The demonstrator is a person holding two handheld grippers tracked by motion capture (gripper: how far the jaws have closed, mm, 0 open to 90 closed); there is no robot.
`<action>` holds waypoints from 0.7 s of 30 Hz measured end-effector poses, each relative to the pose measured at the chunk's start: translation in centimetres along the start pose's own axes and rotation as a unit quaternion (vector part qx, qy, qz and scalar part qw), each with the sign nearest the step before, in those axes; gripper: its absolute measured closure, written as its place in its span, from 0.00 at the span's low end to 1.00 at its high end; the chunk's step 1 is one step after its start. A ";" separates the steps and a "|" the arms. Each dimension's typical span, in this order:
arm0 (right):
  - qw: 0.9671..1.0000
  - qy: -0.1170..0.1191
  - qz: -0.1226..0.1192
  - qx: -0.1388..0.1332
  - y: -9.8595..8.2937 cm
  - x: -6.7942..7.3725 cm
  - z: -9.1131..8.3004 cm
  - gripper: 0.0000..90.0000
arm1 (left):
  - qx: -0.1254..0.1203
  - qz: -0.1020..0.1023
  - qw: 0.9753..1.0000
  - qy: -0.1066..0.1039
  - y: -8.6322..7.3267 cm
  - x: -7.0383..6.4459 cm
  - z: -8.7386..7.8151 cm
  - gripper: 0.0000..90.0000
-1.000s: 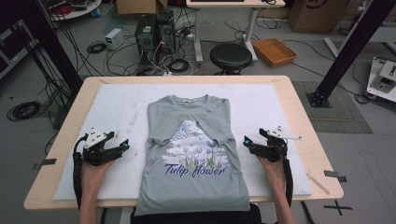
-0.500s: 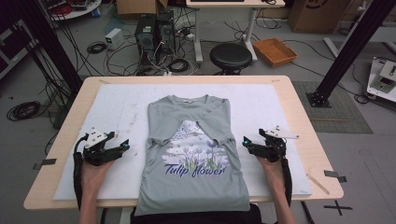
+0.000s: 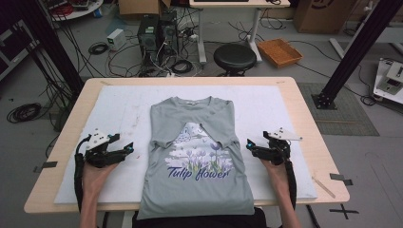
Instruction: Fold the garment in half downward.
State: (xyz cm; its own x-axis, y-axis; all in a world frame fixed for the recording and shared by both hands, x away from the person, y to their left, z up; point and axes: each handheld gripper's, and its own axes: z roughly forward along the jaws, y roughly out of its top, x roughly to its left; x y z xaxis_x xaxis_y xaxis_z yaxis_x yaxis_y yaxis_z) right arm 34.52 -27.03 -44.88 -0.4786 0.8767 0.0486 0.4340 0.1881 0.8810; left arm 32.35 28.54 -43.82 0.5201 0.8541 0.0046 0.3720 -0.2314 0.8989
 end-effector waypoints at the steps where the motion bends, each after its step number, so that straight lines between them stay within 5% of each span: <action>1: 1.000 -0.001 -0.001 0.001 0.0 0.0 0.0 0.26 | -0.003 0.005 1.000 -0.007 0.5 -0.1 0.0 0.34; 8: 1.000 -0.002 -0.003 0.003 0.0 0.2 0.1 0.26 | 0.008 0.030 0.999 -0.036 4.4 0.0 0.9 0.34; 15: 1.000 -0.002 -0.005 0.006 0.0 0.2 0.1 0.26 | 0.020 0.012 0.998 -0.061 6.9 1.0 3.3 0.34; 21: 1.000 -0.002 -0.007 0.008 0.1 0.2 0.2 0.26 | 0.035 0.002 0.998 -0.057 8.8 1.9 5.9 0.34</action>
State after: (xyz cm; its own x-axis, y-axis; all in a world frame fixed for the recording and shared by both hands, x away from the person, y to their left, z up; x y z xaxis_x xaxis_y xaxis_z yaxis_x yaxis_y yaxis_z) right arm 34.57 -26.77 -44.88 -0.4815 0.8758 0.0340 0.4400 0.2080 0.8736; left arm 41.13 25.38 -38.51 0.6046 0.7952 -0.0458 0.4212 -0.2704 0.8657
